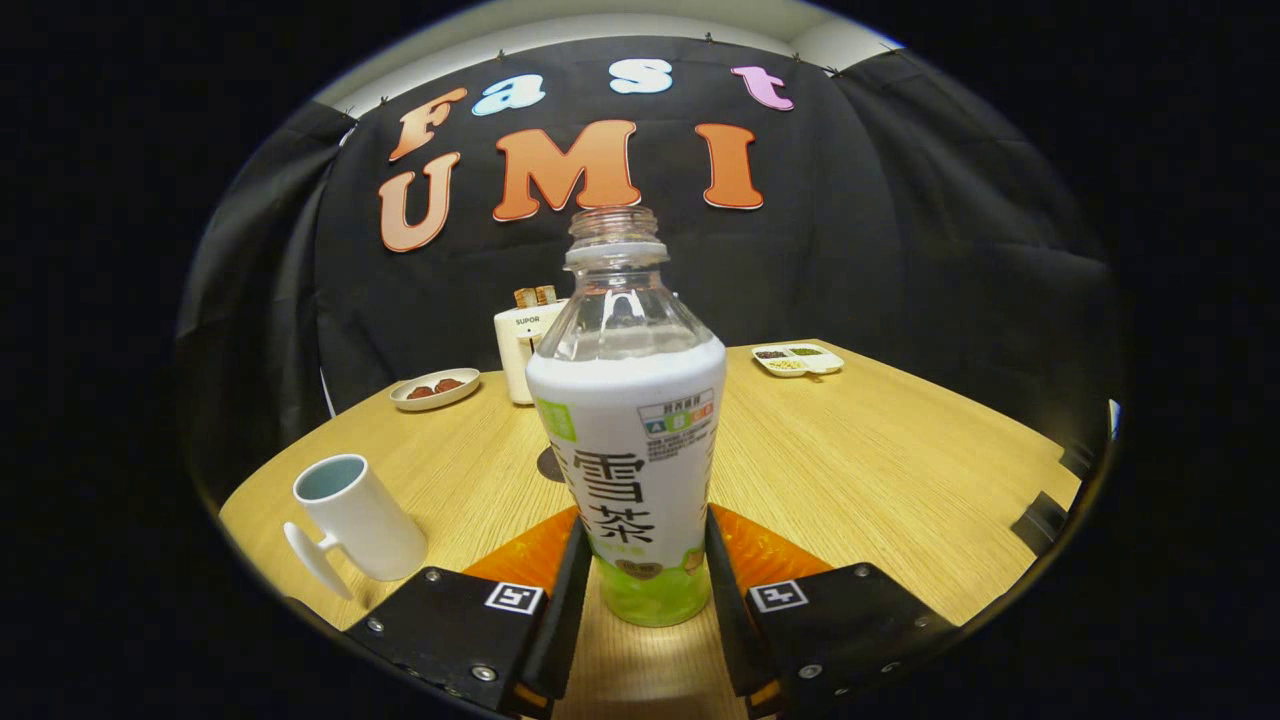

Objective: Take the bottle from table, then pour the juice into the cup, finally place the bottle on the coaster

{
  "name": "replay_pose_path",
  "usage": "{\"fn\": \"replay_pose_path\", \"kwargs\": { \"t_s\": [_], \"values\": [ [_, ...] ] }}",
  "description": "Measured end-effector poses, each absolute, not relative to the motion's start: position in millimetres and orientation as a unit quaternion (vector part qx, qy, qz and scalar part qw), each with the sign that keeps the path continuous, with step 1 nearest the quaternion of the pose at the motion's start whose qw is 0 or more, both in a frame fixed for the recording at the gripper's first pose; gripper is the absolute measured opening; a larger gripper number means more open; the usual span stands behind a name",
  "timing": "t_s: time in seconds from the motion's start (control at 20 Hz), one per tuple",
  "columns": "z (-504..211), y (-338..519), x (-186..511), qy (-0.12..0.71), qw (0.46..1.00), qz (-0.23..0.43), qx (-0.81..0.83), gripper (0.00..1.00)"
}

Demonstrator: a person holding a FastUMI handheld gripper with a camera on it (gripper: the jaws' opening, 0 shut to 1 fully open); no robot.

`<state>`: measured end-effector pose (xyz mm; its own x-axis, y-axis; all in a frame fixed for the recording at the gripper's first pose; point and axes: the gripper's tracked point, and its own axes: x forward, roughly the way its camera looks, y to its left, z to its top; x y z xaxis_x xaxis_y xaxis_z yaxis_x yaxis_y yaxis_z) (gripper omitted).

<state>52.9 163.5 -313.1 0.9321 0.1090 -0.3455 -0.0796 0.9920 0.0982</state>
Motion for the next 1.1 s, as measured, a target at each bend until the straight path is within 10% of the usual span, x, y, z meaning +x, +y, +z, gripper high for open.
{"fn": "replay_pose_path", "kwargs": {
  "t_s": [1.1],
  "values": [
    [-258, 227, 58, 0.115, 0.91, 0.068, -0.392, 0.54]
  ]
}}
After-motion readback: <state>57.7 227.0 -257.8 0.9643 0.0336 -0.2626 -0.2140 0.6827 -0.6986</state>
